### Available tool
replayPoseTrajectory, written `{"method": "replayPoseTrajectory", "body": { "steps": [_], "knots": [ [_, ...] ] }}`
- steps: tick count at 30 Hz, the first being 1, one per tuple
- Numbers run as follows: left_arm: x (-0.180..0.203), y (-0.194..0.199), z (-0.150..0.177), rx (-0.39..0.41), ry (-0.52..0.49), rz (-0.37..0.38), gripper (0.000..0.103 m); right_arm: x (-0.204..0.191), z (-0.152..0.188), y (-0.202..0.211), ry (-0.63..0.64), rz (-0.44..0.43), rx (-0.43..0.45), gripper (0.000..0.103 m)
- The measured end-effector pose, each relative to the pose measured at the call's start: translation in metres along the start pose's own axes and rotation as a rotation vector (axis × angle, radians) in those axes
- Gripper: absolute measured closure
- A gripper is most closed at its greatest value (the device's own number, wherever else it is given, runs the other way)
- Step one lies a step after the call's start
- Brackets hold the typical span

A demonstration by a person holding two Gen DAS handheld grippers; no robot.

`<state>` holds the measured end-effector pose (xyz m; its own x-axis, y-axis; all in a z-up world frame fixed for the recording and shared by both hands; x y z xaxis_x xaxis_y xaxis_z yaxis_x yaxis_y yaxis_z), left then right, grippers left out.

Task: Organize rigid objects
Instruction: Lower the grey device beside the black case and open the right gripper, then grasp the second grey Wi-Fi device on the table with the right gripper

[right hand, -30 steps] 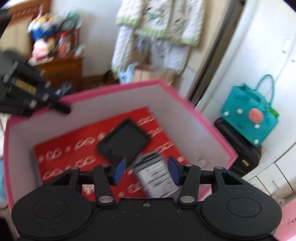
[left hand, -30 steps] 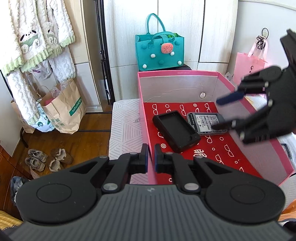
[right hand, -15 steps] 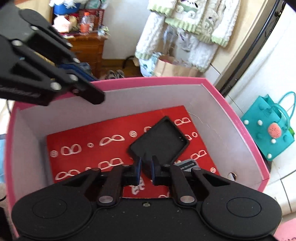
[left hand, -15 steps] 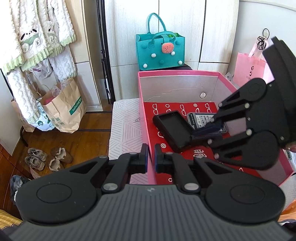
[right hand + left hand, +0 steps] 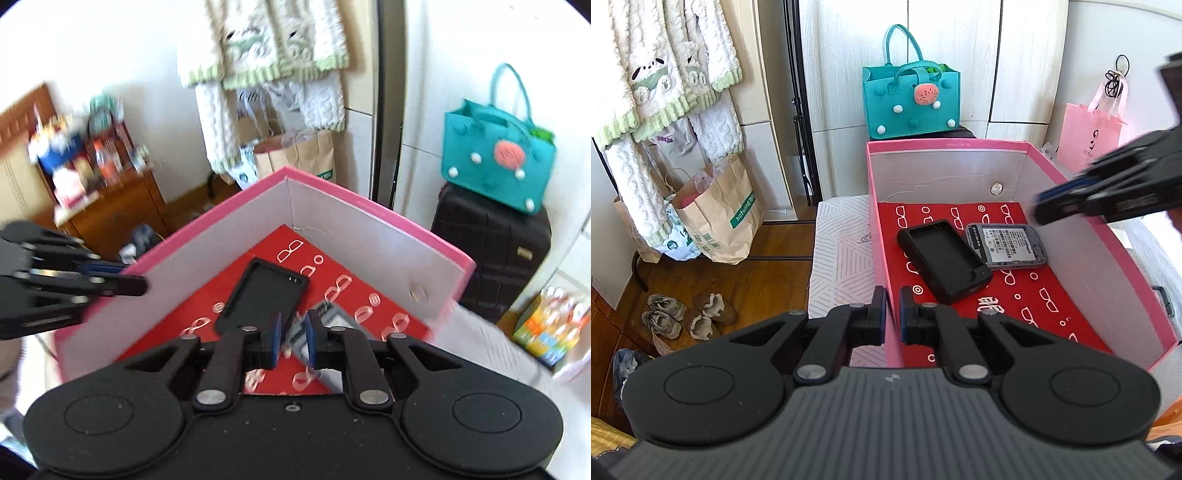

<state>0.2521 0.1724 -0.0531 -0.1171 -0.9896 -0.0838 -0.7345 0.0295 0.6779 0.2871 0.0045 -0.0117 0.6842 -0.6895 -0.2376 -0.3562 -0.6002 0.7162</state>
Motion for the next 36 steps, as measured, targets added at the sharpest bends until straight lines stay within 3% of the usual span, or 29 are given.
{"method": "replayPoseTrajectory", "body": {
  "steps": [4, 9, 13, 15, 20, 25, 28, 33, 36],
  "knots": [
    [0.001, 0.000, 0.001, 0.003, -0.010, -0.007, 0.097, 0.008, 0.027, 0.045, -0.059, 0.025, 0.044, 0.074],
    [0.001, 0.001, 0.005, -0.005, -0.017, -0.009, 0.097, 0.027, 0.075, 0.089, -0.100, 0.114, 0.055, 0.058],
    [0.002, -0.001, 0.007, -0.023, -0.012, -0.017, 0.097, 0.044, 0.123, 0.100, -0.130, 0.134, -0.010, 0.049],
    [0.003, -0.003, 0.007, -0.030, -0.010, -0.025, 0.097, 0.051, 0.146, 0.104, -0.127, 0.123, -0.049, 0.037],
    [0.005, 0.000, 0.005, -0.027, -0.004, -0.049, 0.097, 0.064, 0.185, 0.093, -0.040, 0.166, -0.157, 0.033],
    [0.006, 0.002, 0.003, -0.031, -0.001, -0.070, 0.097, 0.075, 0.197, 0.080, 0.069, 0.195, -0.212, 0.030],
    [0.008, 0.001, 0.002, -0.039, -0.006, -0.082, 0.097, 0.081, 0.195, 0.073, 0.068, 0.157, -0.213, 0.029],
    [0.008, 0.004, -0.001, -0.035, -0.014, -0.091, 0.097, 0.091, 0.194, 0.067, -0.056, 0.134, -0.173, 0.027],
    [0.006, 0.006, -0.001, -0.035, -0.010, -0.085, 0.097, 0.098, 0.196, 0.072, -0.171, 0.219, -0.161, 0.028]
  ]
}}
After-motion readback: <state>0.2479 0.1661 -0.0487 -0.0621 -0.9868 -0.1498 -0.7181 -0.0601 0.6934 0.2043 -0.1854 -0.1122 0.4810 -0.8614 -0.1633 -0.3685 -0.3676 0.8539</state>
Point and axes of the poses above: each gripper's, at about its wrist camera, not at the fingertips, and y roughly against the way its jaws point, x to its right, z to its underside, the point moved 9 cm from there along -y, roughly the way its jaws point, and after that the axes turned 8 degrees about -z, right-handed, at the moved point
